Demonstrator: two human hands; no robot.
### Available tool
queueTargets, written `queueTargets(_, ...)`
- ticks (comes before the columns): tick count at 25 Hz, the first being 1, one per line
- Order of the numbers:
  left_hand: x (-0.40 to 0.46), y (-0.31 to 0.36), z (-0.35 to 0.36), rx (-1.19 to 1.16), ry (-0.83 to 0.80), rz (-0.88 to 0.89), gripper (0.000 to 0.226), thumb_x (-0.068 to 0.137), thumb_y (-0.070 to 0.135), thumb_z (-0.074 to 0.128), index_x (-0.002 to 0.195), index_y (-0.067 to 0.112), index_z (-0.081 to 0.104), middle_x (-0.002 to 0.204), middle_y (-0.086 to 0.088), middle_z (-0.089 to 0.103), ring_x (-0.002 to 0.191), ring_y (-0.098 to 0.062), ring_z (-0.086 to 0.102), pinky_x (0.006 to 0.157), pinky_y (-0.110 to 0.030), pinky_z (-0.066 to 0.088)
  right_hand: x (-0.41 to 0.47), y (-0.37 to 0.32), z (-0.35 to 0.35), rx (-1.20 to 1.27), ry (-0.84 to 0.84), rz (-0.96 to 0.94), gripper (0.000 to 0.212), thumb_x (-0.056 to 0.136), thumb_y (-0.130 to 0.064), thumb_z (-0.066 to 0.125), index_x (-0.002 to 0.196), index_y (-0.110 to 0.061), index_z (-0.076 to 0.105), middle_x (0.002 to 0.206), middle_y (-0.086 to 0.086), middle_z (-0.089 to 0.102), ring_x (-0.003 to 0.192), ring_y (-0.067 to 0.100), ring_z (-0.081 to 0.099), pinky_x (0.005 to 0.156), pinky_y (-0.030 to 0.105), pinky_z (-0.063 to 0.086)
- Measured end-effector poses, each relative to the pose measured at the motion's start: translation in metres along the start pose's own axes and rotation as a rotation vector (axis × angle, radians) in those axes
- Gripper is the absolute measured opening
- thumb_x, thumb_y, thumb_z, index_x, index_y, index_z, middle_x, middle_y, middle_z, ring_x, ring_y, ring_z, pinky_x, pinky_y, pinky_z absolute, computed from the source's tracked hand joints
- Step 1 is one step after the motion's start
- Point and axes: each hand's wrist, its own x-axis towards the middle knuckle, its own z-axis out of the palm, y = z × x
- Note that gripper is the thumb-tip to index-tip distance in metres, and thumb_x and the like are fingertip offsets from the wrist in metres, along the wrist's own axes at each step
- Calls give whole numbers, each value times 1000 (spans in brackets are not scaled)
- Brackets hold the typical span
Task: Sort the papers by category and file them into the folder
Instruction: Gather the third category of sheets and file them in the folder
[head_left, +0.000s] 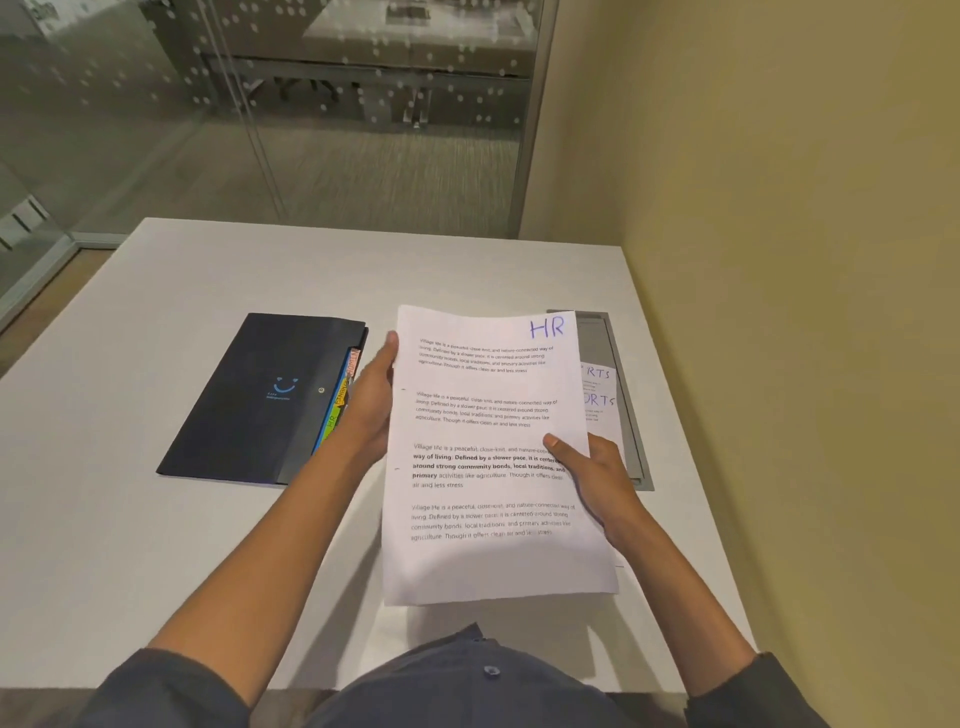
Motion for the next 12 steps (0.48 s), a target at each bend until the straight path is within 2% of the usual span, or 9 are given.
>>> queueTargets(2, 10, 13, -1, -120, -13, 35, 47, 100, 44, 32, 129, 18, 57, 122, -6, 66, 110, -27, 63, 95, -43, 47, -3, 0, 3, -1, -24, 29, 23, 96, -21, 62, 118, -17, 67, 105, -8, 75, 93, 9, 73, 74, 20, 57)
queueTargets(4, 20, 20, -5, -190, -24, 77, 41, 101, 39, 32, 132, 19, 52, 129, -6, 62, 119, -25, 59, 100, -45, 44, -4, 1, 7, -17, -37, 48, 28, 96, -24, 62, 122, -16, 66, 108, -5, 75, 95, 14, 73, 77, 26, 57)
queueTargets(8, 30, 19, -9, -301, -37, 74, 25, 100, 28, 42, 117, 15, 54, 131, -7, 60, 124, -25, 55, 107, -46, 38, -3, 3, 14, -14, -41, 74, 28, 96, -26, 61, 122, -18, 66, 107, -5, 75, 92, 16, 74, 71, 26, 57)
queueTargets(10, 33, 20, -13, -328, 3, 79, 23, 100, 27, 42, 115, 15, 54, 129, -7, 62, 122, -25, 56, 106, -46, 39, 0, 3, 17, -18, -38, 77, 27, 96, -26, 60, 121, -18, 66, 106, -4, 76, 90, 15, 74, 68, 25, 56)
queueTargets(12, 34, 22, -16, -286, 33, 66, 29, 100, 34, 40, 114, 17, 59, 124, -7, 65, 114, -25, 62, 98, -43, 46, 4, 2, 20, -13, -24, 81, 26, 96, -26, 61, 120, -18, 66, 107, -3, 75, 90, 16, 74, 70, 27, 58)
